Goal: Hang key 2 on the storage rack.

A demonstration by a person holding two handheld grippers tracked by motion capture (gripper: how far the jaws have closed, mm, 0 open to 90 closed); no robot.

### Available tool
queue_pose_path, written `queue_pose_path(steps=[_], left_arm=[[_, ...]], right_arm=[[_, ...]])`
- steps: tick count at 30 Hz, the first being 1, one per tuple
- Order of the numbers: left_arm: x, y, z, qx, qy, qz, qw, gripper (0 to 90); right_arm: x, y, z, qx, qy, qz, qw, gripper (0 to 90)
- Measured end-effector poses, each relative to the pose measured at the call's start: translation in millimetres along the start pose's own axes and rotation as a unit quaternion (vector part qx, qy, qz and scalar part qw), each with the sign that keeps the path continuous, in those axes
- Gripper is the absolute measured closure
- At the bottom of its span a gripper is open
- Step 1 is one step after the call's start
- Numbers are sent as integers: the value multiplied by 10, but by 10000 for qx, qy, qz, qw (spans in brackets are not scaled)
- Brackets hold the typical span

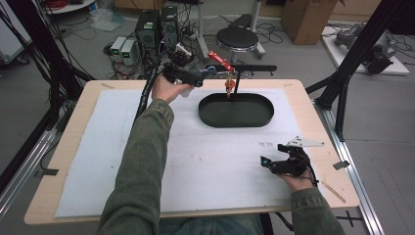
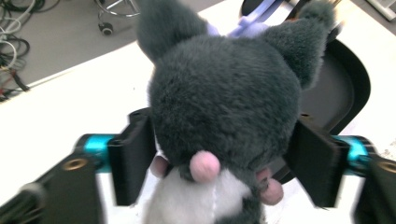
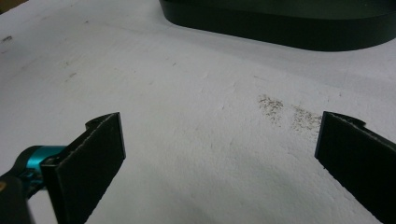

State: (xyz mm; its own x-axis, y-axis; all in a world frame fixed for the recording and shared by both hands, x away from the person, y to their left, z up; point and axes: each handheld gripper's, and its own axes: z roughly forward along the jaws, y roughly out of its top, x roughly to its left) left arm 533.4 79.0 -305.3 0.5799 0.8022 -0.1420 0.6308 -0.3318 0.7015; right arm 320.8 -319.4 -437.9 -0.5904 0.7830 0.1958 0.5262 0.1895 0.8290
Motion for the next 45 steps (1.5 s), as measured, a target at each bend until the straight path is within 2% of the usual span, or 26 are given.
queue_pose_path(steps=[3,5,8,11,14,16,18,19,23,26,29,33,37,41,45], left_arm=[[19,-100,9,33,-145,155,9998,195],[25,-154,-17,4,-60,262,9996,168],[76,-228,-84,-111,-254,196,9994,158],[109,-287,-150,-176,-287,212,9992,150],[157,-370,-235,-292,-365,152,9988,61],[186,-419,-276,-357,-550,184,9977,17],[202,-463,-333,-453,-483,273,9974,17],[210,-484,-359,-495,-409,238,9977,17],[260,-591,-473,-607,-365,201,9973,17],[312,-708,-562,-683,-376,174,9968,17],[389,-832,-654,-645,-417,154,9969,17],[469,-1006,-789,-675,-362,130,9970,17],[550,-1183,-906,-802,-359,103,9961,17],[572,-1322,-997,-807,-310,182,9961,17],[569,-1427,-1076,-911,-263,174,9953,17]], right_arm=[[4,-4,2,20,5,-19,10000,9],[7,-8,5,74,16,2,10000,9],[10,-4,-2,18,28,36,10000,8],[7,4,-28,-126,-17,147,9998,8],[-6,4,-38,-198,-38,179,9996,8],[-4,6,-28,-195,-36,161,9997,8],[10,12,-16,-168,-27,143,9998,8],[15,14,-14,-156,-17,133,9998,8],[19,15,-12,-145,8,106,9998,8],[12,17,-11,-154,-10,128,9998,8],[8,17,-7,-123,-42,122,9998,8],[11,13,5,-54,-87,114,9999,8],[26,25,14,-64,-95,90,9999,8],[32,32,31,-42,-70,63,9999,8],[43,32,29,-14,-62,88,9999,8]])
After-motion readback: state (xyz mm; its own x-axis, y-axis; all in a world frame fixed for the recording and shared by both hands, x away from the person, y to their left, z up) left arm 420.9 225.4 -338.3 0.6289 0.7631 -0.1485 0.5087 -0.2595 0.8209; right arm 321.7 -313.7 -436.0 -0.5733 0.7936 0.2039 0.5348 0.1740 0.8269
